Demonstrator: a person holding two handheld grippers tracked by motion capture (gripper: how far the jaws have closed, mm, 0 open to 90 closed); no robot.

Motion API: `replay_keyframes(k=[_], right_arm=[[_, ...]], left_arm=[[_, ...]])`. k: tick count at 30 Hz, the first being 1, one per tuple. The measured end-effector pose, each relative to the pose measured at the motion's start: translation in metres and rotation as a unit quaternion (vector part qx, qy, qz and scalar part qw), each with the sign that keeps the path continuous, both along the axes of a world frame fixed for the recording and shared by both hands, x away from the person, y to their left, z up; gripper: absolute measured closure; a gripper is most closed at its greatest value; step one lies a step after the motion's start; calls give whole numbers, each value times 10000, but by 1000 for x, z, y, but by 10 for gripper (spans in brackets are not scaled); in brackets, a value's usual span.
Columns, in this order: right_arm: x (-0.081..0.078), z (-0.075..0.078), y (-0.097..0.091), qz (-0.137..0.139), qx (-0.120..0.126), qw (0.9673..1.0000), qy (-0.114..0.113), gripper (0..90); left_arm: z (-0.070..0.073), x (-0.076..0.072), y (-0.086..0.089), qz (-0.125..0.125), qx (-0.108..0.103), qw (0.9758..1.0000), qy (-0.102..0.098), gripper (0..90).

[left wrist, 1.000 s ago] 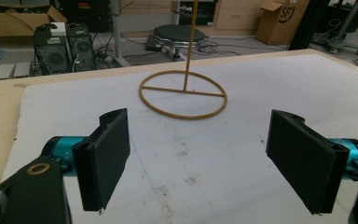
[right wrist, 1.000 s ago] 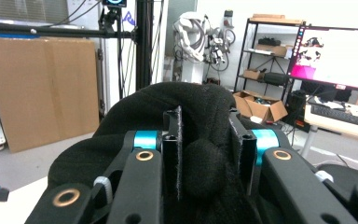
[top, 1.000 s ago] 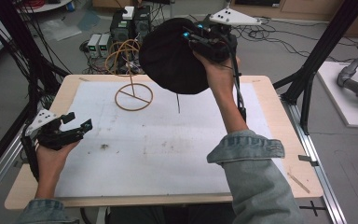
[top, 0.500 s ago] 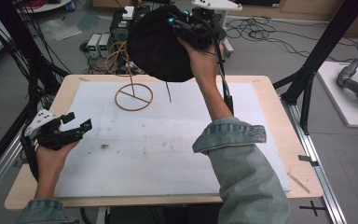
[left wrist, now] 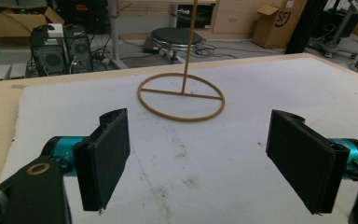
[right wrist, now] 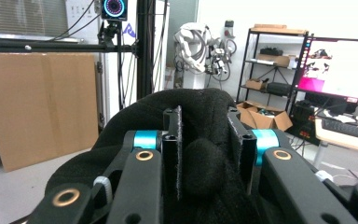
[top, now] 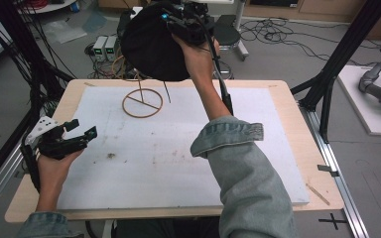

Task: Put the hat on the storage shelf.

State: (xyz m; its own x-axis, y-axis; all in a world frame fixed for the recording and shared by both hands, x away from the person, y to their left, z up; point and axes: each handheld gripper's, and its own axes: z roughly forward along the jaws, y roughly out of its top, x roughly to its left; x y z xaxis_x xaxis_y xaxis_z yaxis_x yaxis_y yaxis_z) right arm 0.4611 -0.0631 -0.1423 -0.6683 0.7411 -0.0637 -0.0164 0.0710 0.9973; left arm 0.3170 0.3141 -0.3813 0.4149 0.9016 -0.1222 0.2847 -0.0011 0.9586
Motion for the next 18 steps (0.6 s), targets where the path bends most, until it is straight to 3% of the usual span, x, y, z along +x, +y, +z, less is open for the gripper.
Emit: replay_keyframes(k=[7,18], right_arm=[[13,-6,16,48,-1,9999,94,725],[31,-19,40,91,-219,9995,227,724]], left_arm=[[-1,-1,3,7,-58,10000,0,218],[0,-2,4,-6,-84,10000,-12,219]])
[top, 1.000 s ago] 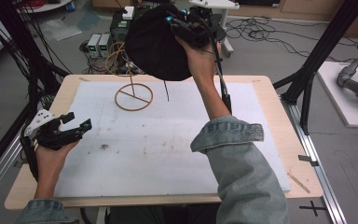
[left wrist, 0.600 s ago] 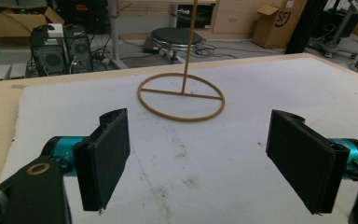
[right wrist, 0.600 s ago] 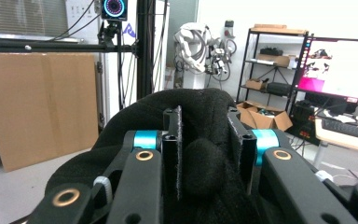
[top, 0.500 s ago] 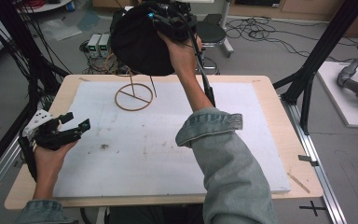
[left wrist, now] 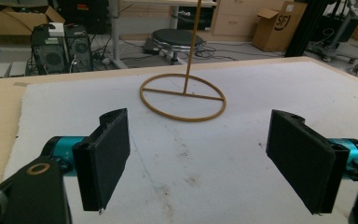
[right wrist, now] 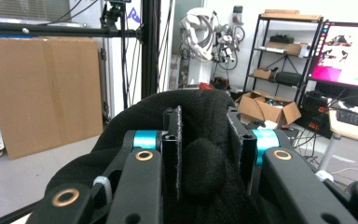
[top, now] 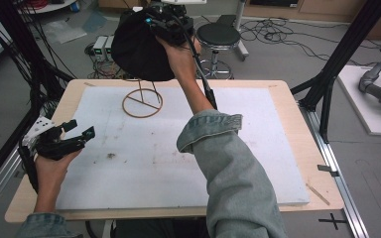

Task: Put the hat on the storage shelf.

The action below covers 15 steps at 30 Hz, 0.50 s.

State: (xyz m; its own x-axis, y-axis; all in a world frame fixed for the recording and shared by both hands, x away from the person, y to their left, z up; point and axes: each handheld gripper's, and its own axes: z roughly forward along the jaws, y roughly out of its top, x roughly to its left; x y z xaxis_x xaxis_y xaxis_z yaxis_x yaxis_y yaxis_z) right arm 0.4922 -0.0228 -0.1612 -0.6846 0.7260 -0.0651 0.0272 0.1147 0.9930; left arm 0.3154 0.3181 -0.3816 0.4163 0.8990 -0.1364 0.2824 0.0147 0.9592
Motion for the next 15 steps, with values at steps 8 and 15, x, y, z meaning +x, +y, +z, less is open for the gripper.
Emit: replay_keyframes(k=[8,15], right_arm=[[13,-10,17,-2,-166,9998,108,721],[20,-18,29,-27,-296,9994,201,719]], left_arm=[[-1,0,0,3,-8,10000,12,219],[-1,0,0,-5,-32,10000,15,218]])
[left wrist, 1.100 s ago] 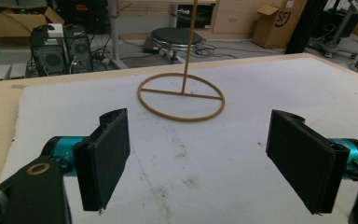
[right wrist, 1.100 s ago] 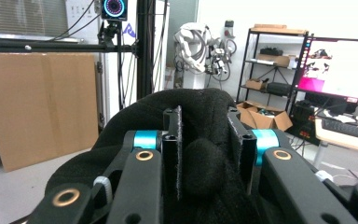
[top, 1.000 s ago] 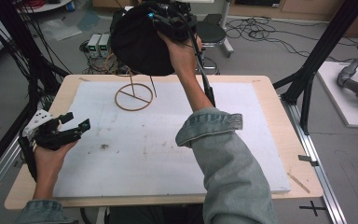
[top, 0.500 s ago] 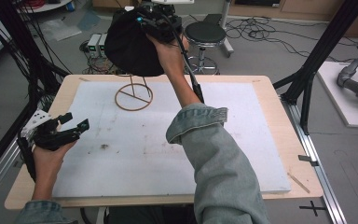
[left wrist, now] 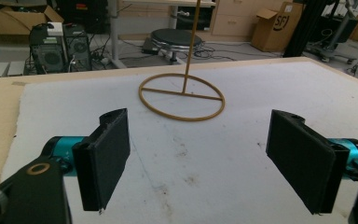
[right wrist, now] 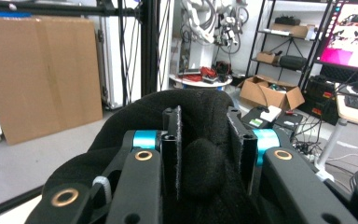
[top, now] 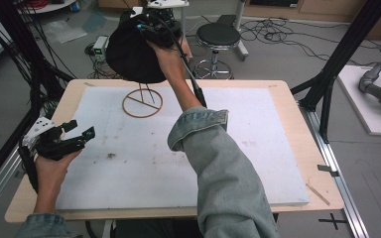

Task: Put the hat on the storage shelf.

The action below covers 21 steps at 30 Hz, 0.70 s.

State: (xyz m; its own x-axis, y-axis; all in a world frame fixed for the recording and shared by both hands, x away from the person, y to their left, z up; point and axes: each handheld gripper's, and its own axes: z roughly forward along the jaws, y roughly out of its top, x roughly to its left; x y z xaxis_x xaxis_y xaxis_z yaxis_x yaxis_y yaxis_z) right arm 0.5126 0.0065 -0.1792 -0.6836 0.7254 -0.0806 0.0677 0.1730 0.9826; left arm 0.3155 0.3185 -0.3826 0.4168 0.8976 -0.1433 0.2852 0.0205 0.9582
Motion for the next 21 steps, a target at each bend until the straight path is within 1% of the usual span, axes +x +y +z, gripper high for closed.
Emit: replay_keyframes(k=[2,4,11,12,17,18,21], right_arm=[[3,-4,5,27,-28,10000,71,718],[5,-6,9,31,-84,9999,77,717],[12,-16,20,-14,-199,9995,224,710],[13,-18,22,-26,-235,9995,223,710],[17,-22,27,-51,-262,9993,272,707],[19,-24,30,-58,-323,9991,265,706],[21,-27,33,-87,-385,9988,291,705]], left_arm=[[0,0,0,7,-3,10000,-6,219],[0,0,1,8,-1,10000,7,219],[-1,1,0,-8,18,10000,17,219],[-1,1,0,0,-4,10000,14,219],[-1,1,1,9,-5,10000,11,219],[-1,1,1,5,-5,10000,8,219],[-1,0,1,8,-11,10000,21,218]])
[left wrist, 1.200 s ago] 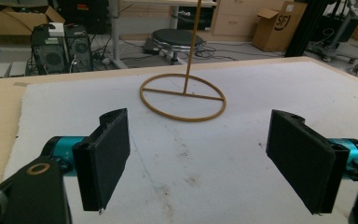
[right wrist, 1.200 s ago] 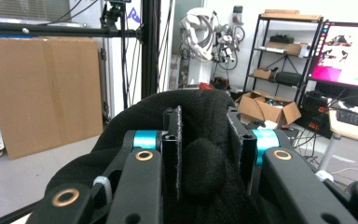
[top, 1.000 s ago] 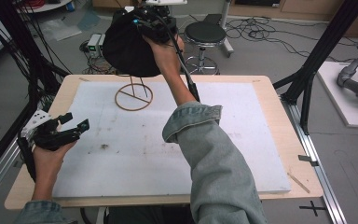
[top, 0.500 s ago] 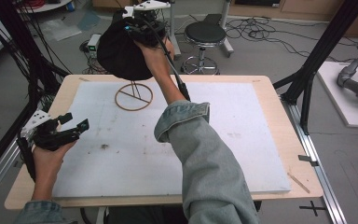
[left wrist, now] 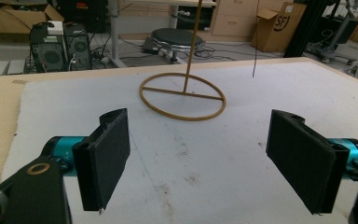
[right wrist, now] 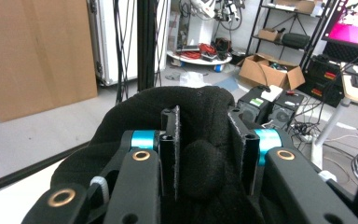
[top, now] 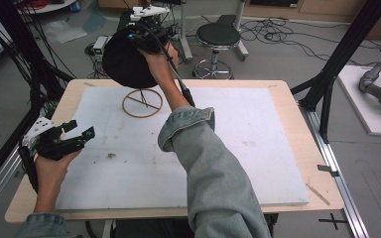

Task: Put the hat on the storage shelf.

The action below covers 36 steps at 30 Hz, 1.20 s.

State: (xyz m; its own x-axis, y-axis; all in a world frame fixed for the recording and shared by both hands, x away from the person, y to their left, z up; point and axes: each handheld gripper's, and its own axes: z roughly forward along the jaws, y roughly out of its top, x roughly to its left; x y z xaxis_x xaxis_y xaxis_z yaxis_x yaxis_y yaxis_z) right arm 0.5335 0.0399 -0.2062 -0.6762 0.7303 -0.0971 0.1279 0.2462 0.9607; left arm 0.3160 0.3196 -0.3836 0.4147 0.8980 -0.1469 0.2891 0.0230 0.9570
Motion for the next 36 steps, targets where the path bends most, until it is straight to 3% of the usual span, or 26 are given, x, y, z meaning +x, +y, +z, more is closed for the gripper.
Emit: replay_keyframes(k=[7,24,30,36], right_arm=[[5,-8,6,-21,-184,9998,41,690],[20,-25,10,-82,-217,9993,290,665],[22,-28,11,-115,-278,9989,355,577],[21,-26,9,-215,-319,9989,269,519]], left_arm=[[0,0,1,4,2,10000,-14,219],[-1,0,2,19,11,10000,18,219],[-2,1,1,12,26,10000,34,218],[-2,1,0,-5,17,10000,39,219]])
